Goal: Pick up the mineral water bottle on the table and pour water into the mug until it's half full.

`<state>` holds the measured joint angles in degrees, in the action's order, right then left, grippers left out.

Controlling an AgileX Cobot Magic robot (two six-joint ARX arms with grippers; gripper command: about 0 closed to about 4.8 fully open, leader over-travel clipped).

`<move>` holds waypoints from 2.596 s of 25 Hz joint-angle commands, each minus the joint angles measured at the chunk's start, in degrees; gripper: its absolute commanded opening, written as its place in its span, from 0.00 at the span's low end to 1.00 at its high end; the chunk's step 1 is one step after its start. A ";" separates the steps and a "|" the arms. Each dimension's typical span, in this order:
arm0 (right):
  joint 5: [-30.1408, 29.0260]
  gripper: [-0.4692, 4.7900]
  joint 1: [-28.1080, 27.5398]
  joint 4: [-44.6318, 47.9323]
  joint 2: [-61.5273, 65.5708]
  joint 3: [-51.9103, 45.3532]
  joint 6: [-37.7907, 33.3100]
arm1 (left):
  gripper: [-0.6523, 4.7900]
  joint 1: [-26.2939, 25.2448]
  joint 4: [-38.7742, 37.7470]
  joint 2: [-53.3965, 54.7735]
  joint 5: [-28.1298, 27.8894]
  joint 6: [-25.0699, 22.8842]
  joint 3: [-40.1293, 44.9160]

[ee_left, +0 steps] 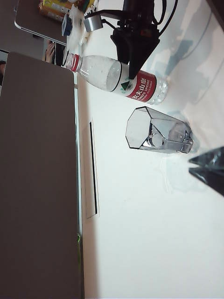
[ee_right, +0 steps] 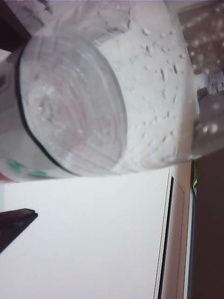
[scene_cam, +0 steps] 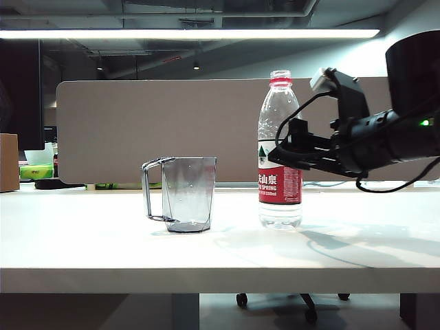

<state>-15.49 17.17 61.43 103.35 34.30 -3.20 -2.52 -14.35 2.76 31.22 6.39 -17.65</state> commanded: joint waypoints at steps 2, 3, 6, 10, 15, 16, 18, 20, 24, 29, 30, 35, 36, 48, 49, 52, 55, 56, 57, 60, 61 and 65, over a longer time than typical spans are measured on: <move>-1.22 1.00 0.13 0.07 2.67 2.38 0.00 | 0.11 0.02 0.66 0.00 -0.17 -0.20 -0.11; -1.20 1.00 0.39 0.13 3.54 2.93 0.02 | 0.11 0.02 0.66 0.00 -0.17 -0.17 -0.11; -1.42 1.00 0.85 0.09 5.11 4.26 0.02 | 0.11 0.02 0.66 0.00 -0.17 -0.17 -0.11; -1.18 1.00 1.79 0.11 5.81 5.79 0.04 | 0.11 0.02 0.66 0.00 -0.17 -0.20 -0.11; 0.57 1.00 2.97 0.07 6.10 7.37 0.02 | 0.11 0.02 0.66 0.00 -0.20 -0.20 -0.11; 0.57 1.00 2.97 -0.20 6.12 7.37 0.02 | 0.11 0.02 0.66 0.00 -0.15 -0.20 -0.11; 0.57 1.00 2.93 -1.33 6.12 7.37 0.04 | 0.11 0.02 0.63 0.00 -0.15 -0.17 -0.11; 0.55 0.97 2.93 -2.12 6.14 7.37 0.22 | 0.11 0.02 0.63 0.00 -0.20 -0.20 -0.11; 0.52 0.71 2.93 -2.49 6.14 7.39 0.22 | 0.11 0.02 0.66 0.00 -0.17 -0.20 -0.11; 0.52 0.59 2.93 -2.49 6.12 7.37 0.24 | 0.11 0.02 0.66 0.00 -0.17 -0.17 -0.11; 0.52 0.59 2.93 -2.49 6.12 7.37 0.24 | 0.11 0.02 0.63 0.00 -0.17 -0.17 -0.11; 0.35 0.59 2.93 -3.08 5.75 7.37 0.39 | 0.11 0.02 0.63 0.00 -0.17 -0.20 -0.11; 0.42 0.59 2.93 -3.54 5.51 7.37 1.09 | 0.11 0.02 0.66 0.00 -0.17 -0.20 -0.11; 12.46 0.59 3.89 -39.54 -9.05 14.34 25.77 | 0.11 0.02 0.66 0.00 -0.17 -0.17 -0.11; 14.49 0.59 4.31 -43.28 -9.62 16.06 27.78 | 0.11 0.02 0.66 0.00 -0.17 -0.20 -0.11; 19.65 0.59 5.77 -50.88 -10.71 21.42 35.56 | 0.11 0.02 0.63 0.00 -0.17 -0.20 -0.11; 23.80 0.59 7.30 -55.49 -10.69 25.38 41.00 | 0.11 0.02 0.66 0.00 -0.17 -0.20 -0.11; 25.31 0.59 7.96 -56.98 -10.67 26.47 42.42 | 0.11 0.02 0.66 0.00 -0.17 -0.17 -0.11; 27.63 0.59 8.70 -58.66 -10.67 27.67 44.19 | 0.11 0.02 0.63 0.00 -0.17 -0.20 -0.11; 32.35 0.59 10.47 -61.72 -10.64 30.05 48.89 | 0.11 0.02 0.63 0.00 -0.17 -0.20 -0.11; 33.40 0.59 11.06 -62.77 -10.64 30.77 50.31 | 0.11 0.02 0.66 0.00 -0.17 -0.20 -0.11; 35.78 0.59 12.63 -64.83 -10.62 32.20 52.83 | 0.11 0.02 0.66 0.00 -0.17 -0.20 -0.11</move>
<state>18.55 29.43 -4.51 93.30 65.71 47.90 -2.52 -14.35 2.68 31.22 6.39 -17.65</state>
